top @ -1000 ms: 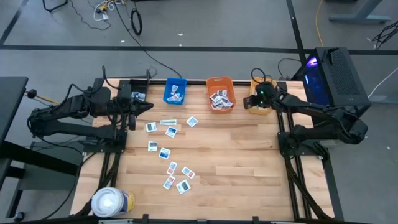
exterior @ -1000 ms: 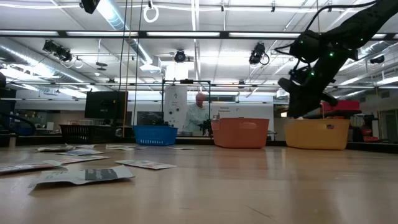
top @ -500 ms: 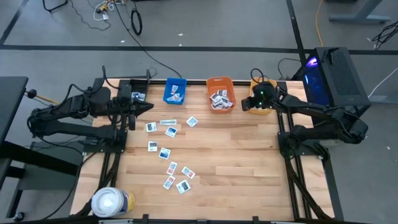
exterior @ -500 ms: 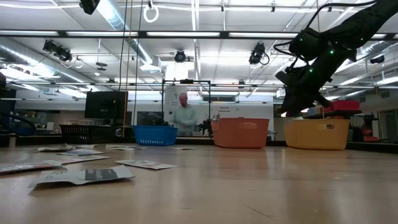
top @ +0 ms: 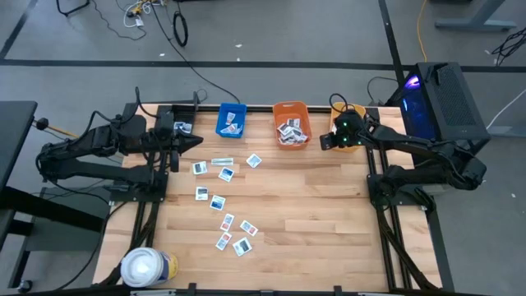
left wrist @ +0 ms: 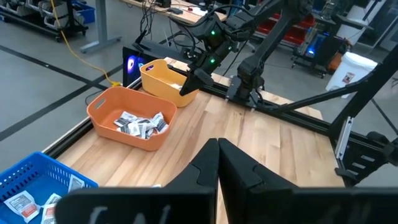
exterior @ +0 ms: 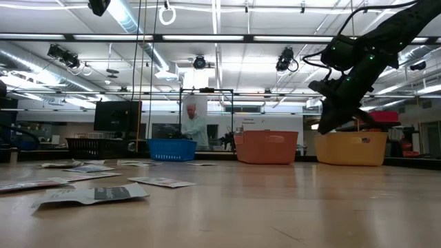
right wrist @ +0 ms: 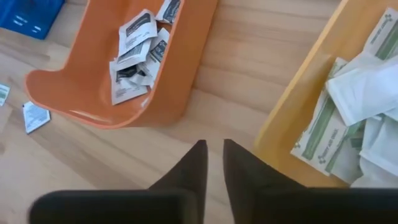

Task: Pick & Place First Aid Supplies
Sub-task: Adjust the yellow bin

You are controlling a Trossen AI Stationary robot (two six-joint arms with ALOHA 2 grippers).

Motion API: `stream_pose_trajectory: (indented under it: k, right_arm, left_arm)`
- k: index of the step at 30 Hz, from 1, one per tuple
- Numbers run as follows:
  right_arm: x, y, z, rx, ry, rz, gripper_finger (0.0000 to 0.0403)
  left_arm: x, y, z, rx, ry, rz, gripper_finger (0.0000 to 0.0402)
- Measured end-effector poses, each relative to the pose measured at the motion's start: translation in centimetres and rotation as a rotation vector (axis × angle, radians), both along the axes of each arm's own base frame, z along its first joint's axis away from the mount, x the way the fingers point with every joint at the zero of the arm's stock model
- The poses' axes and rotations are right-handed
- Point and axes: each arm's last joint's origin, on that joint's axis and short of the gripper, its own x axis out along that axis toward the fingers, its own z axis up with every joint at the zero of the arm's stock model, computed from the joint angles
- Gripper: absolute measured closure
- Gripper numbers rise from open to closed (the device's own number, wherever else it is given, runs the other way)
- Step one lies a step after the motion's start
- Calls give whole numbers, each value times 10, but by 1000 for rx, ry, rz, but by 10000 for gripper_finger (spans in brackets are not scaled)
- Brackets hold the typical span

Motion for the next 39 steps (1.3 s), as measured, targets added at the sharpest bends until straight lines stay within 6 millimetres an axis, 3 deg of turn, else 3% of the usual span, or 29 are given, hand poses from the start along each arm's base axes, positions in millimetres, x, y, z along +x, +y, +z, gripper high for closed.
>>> stream_pose_trajectory:
  k: [6,39]
  right_arm:
    - [0,0,0,4,-2,-9,398]
    - [-1,19,-1,-42,134,-101,403]
  left_arm:
    - [0,0,0,-21,-5,5,397]
    - [0,0,0,-21,-5,5,398]
